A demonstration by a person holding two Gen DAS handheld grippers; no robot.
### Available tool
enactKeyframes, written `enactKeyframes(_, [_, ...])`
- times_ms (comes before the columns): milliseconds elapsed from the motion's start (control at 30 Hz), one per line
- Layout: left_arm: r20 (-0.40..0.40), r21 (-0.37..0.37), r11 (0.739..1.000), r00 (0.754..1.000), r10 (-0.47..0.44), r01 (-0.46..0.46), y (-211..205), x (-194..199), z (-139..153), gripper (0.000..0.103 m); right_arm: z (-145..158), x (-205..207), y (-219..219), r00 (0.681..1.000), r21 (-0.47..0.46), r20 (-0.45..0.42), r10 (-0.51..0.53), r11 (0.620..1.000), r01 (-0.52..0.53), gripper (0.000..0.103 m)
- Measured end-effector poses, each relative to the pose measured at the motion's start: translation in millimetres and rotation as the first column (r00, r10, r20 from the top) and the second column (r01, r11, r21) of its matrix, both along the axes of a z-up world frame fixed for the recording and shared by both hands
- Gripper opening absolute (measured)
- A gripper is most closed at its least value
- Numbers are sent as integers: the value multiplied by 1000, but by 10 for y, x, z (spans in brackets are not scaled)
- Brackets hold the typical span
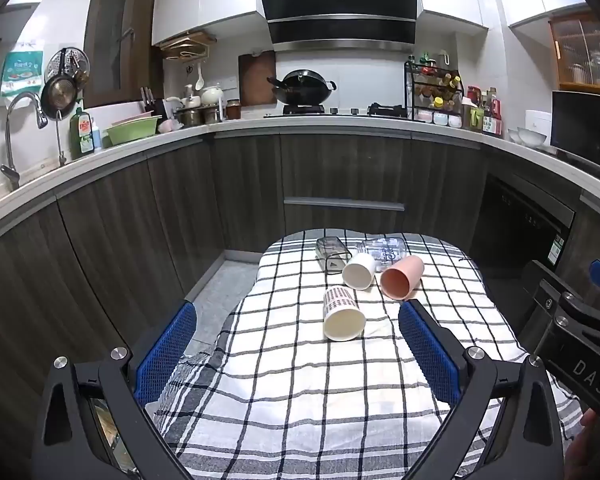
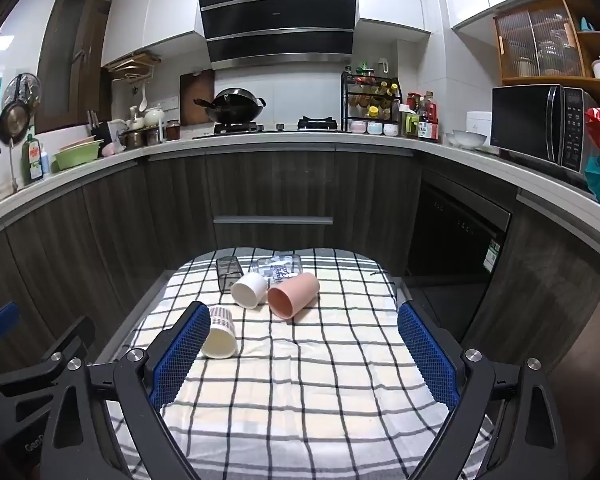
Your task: Flip cup upside down
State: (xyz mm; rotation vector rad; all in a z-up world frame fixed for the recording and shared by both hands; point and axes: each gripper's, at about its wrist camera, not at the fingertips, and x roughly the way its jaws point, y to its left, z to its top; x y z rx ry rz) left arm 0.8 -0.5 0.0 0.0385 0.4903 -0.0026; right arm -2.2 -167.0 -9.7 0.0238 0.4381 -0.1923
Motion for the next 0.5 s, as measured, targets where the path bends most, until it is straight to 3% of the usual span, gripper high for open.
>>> enactKeyframes(500, [9,1,1000,1000,0,0,-62,2,-24,103,-18,10,0,1000,5,-1,0,1000,0,95])
